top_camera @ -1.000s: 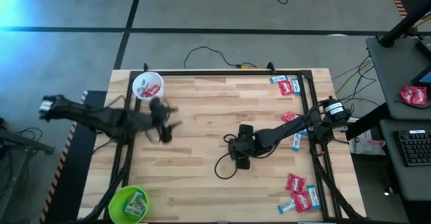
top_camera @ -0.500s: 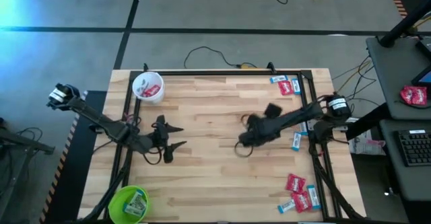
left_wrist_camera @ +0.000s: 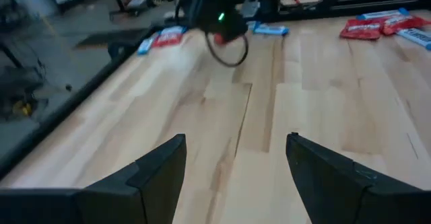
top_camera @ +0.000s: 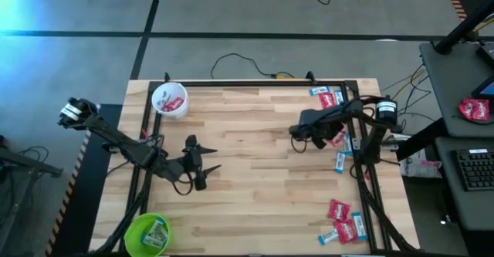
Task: Sort candy by brand, put in halloween buckets
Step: Move the red candy to the center of the table
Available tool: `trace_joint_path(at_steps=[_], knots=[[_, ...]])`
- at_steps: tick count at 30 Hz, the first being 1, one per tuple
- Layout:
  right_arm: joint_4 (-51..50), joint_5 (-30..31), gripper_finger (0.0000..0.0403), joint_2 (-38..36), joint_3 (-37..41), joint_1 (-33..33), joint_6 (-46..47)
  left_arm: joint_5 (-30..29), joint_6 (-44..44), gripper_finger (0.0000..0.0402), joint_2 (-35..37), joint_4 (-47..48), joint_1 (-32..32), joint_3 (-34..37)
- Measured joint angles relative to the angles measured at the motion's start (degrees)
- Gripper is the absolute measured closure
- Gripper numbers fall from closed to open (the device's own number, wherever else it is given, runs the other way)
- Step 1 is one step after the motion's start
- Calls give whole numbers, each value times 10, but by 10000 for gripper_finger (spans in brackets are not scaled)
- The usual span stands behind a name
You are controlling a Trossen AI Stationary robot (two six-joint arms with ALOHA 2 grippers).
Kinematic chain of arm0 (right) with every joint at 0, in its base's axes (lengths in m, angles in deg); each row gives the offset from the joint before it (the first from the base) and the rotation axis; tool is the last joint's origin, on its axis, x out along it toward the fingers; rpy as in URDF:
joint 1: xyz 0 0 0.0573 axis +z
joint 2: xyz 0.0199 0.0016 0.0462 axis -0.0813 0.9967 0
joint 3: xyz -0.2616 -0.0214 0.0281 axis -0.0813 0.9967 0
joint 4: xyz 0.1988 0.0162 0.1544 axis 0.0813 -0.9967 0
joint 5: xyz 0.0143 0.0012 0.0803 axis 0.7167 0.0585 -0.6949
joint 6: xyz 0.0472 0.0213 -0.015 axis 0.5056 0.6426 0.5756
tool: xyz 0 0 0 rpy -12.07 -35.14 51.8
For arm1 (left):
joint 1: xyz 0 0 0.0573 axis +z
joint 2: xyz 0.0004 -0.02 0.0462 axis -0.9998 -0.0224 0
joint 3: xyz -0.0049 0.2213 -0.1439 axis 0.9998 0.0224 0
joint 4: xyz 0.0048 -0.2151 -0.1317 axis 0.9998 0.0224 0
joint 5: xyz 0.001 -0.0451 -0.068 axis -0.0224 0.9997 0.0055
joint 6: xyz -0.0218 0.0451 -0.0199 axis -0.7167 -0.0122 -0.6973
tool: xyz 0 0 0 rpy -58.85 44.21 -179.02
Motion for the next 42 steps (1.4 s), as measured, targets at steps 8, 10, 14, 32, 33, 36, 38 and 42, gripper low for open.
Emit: trace_joint_path(at_steps=[8,10,14,32,33,36,38,42], knots=[[118,-46,390,0,37,-21,-59,0,26,162,-37,11,-2,-37],[143,-71,390,0,39,-15,-60,0,15,162,-49,11,-4,-40],[172,-119,390,0,10,13,-60,0,12,162,-70,7,-9,-40],[186,191,390,8,-137,-135,-195,-5,18,162,-193,-64,-11,-70],[191,191,390,10,-129,-159,-195,-5,19,162,-197,-64,-11,-73],[229,187,390,16,-99,-220,-200,-5,22,162,-207,-62,-11,-80],[256,183,390,22,-79,-250,-207,-5,25,162,-210,-61,-11,-82],[320,127,390,31,-45,-276,-241,-5,26,162,-211,-59,-12,-82]])
